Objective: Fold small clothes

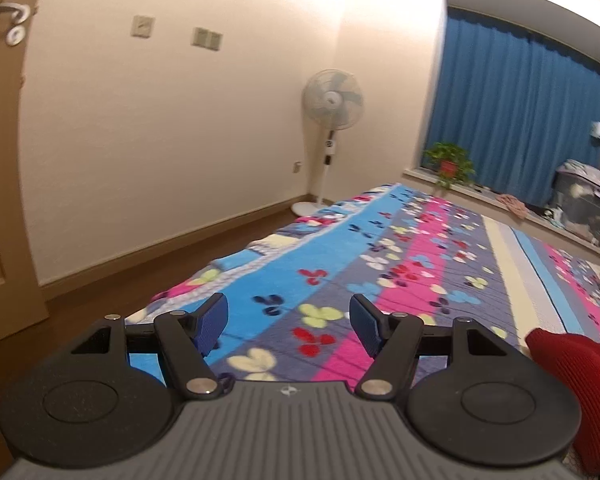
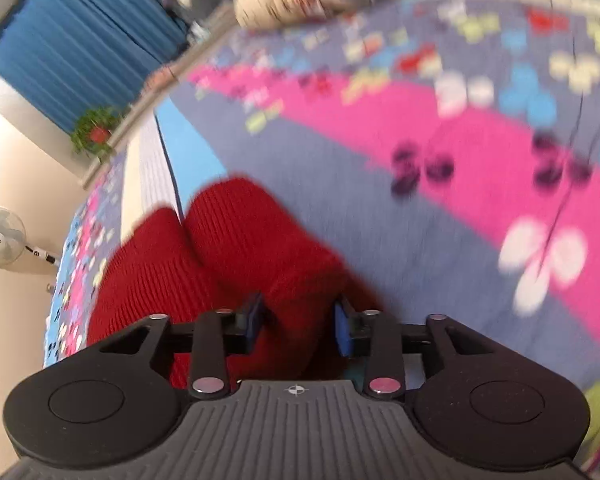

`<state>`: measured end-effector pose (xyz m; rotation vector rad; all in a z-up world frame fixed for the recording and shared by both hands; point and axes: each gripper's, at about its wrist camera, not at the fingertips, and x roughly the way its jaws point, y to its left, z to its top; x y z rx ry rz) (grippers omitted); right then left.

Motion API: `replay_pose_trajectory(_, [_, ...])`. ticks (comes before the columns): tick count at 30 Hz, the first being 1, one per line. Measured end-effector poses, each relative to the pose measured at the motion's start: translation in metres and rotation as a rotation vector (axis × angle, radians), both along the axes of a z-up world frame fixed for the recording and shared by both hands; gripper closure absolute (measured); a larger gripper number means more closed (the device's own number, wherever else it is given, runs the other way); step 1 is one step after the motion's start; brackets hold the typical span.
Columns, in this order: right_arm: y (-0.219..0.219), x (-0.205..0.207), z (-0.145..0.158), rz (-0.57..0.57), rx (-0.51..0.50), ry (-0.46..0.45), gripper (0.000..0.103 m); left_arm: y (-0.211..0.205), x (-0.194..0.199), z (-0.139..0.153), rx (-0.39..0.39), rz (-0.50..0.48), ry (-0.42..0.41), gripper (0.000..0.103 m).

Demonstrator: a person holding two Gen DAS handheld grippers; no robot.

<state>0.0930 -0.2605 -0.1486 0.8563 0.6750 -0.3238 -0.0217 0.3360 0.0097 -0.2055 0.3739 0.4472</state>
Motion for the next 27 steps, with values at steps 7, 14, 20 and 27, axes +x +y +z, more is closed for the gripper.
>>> replay_pose_trajectory(7, [-0.010, 0.005, 0.017, 0.087, -0.095, -0.130, 0.048, -0.028, 0.020, 0.000, 0.014, -0.059, 0.003, 0.031])
replay_pose_trajectory(14, [0.011, 0.055, -0.009, 0.437, -0.126, -0.047, 0.024, -0.042, 0.031, -0.001, 0.029, -0.097, 0.007, 0.031])
replay_pose_trajectory(20, [0.018, 0.057, -0.004, 0.532, -0.161, -0.080, 0.084, -0.040, 0.033, -0.003, 0.028, -0.104, 0.005, 0.031])
replay_pose_trajectory(27, [0.017, 0.027, 0.038, 0.388, -0.292, -0.204, 0.087, -0.034, 0.031, -0.002, -0.015, -0.093, -0.007, 0.031])
